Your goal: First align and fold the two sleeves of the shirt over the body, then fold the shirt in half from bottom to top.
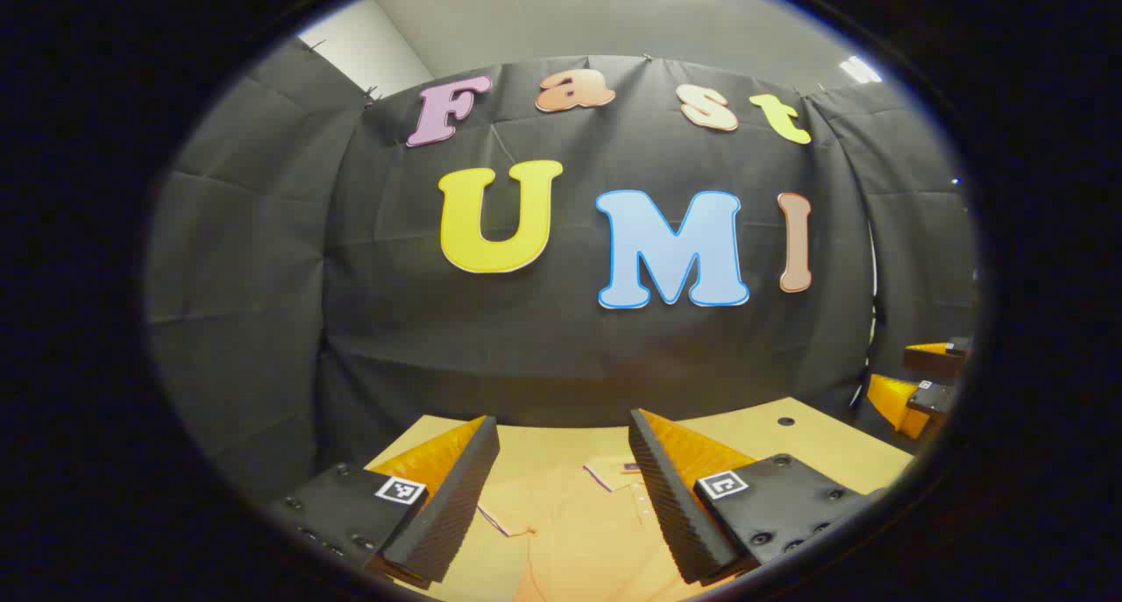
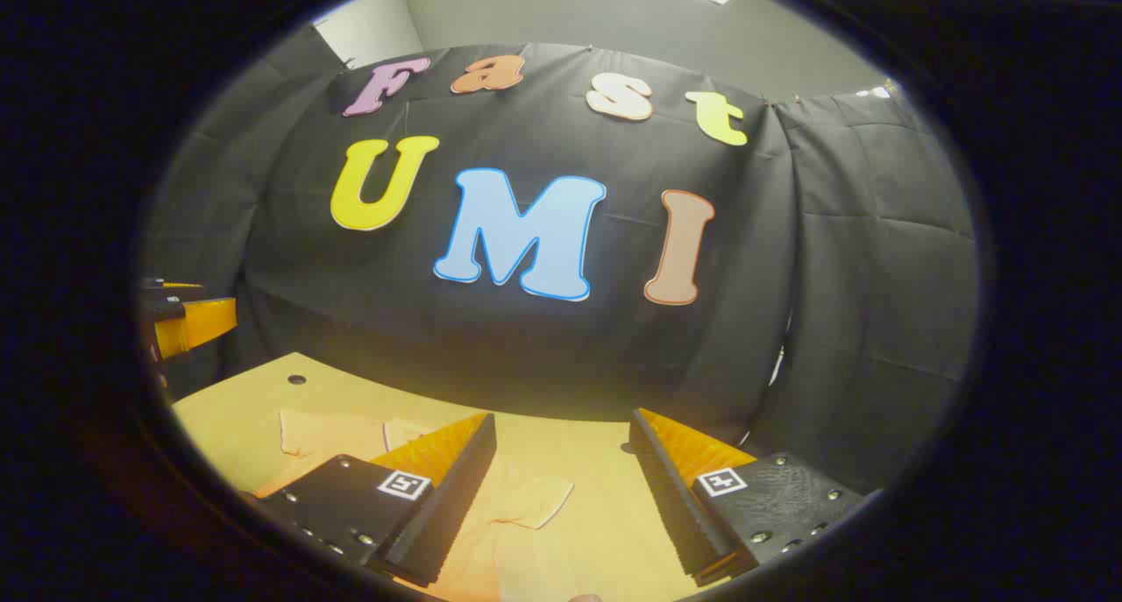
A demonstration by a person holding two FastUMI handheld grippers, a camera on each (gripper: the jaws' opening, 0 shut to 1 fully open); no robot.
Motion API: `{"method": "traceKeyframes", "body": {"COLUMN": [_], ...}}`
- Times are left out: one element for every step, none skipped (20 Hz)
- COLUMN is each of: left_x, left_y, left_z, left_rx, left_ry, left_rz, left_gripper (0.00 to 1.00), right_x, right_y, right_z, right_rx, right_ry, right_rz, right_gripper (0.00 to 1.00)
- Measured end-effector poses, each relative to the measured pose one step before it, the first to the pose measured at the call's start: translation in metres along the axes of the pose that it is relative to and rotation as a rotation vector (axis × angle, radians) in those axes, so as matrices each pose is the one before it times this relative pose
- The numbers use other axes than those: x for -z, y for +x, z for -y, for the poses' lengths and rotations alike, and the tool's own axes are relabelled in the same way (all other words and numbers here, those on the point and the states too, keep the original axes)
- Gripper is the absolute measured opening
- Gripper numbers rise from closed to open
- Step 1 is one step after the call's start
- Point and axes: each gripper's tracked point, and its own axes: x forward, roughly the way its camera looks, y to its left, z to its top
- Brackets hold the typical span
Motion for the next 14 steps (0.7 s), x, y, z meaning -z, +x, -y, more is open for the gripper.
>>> {"method": "traceKeyframes", "body": {"left_x": [0.00000, 0.00000, 0.00000, 0.00000, 0.00000, 0.00000, 0.00028, -0.00110, -0.00221, 0.00255, 0.00012, 0.00010, 0.00109, 0.00057], "left_y": [0.00000, 0.00000, 0.00000, 0.00000, 0.00000, 0.00000, -0.00031, 0.00028, 0.00259, -0.00189, 0.00049, 0.00036, 0.00054, -0.00015], "left_z": [0.00000, 0.00000, 0.00000, 0.00000, 0.00000, 0.00000, -0.00113, 0.00110, 0.00063, -0.00067, 0.00089, -0.00016, -0.00006, 0.00004], "left_rx": [0.00000, 0.00000, 0.00000, 0.00000, 0.00000, 0.00000, -0.00166, -0.00028, -0.00635, -0.00285, 0.00186, -0.00262, -0.00043, -0.00195], "left_ry": [0.00000, 0.00000, 0.00000, 0.00000, 0.00000, 0.00000, 0.00557, -0.00617, -0.01094, 0.00718, 0.00427, -0.00492, 0.00735, 0.00458], "left_rz": [0.00000, 0.00000, 0.00000, 0.00000, 0.00000, 0.00000, -0.00193, 0.00167, 0.02554, -0.01929, -0.00150, 0.00094, -0.00555, 0.00063], "left_gripper": [0.97, 0.97, 0.97, 0.97, 0.96, 0.97, 0.97, 0.97, 0.97, 0.97, 0.97, 0.97, 0.97, 0.97], "right_x": [0.00000, 0.00000, 0.00000, 0.00000, 0.00000, 0.00000, 0.00002, -0.00008, 0.00030, 0.00083, 0.00304, 0.00114, 0.00387, 0.00275], "right_y": [0.00000, 0.00000, 0.00000, 0.00000, 0.00000, 0.00000, -0.00044, 0.00320, 0.00265, 0.00056, 0.00186, 0.00252, 0.00380, 0.00366], "right_z": [0.00000, 0.00000, 0.00000, 0.00000, 0.00000, 0.00000, -0.00076, 0.00187, 0.00050, -0.00108, -0.00121, -0.00134, -0.00139, -0.00110], "right_rx": [0.00000, 0.00000, 0.00000, 0.00000, 0.00000, 0.00000, -0.00290, -0.00321, 0.00227, -0.00338, -0.00399, -0.00371, -0.00393, -0.00369], "right_ry": [0.00000, 0.00000, 0.00000, 0.00000, 0.00000, 0.00000, 0.00145, -0.00059, -0.01175, 0.00088, -0.00097, 0.00049, 0.00498, 0.00558], "right_rz": [0.00000, 0.00000, 0.00000, 0.00000, 0.00000, 0.00000, -0.00280, -0.00189, 0.00618, -0.00969, -0.00908, -0.00584, -0.01146, -0.00984], "right_gripper": [0.95, 0.95, 0.95, 0.95, 0.95, 0.95, 0.95, 0.95, 0.95, 0.95, 0.95, 0.95, 0.95, 0.95]}}
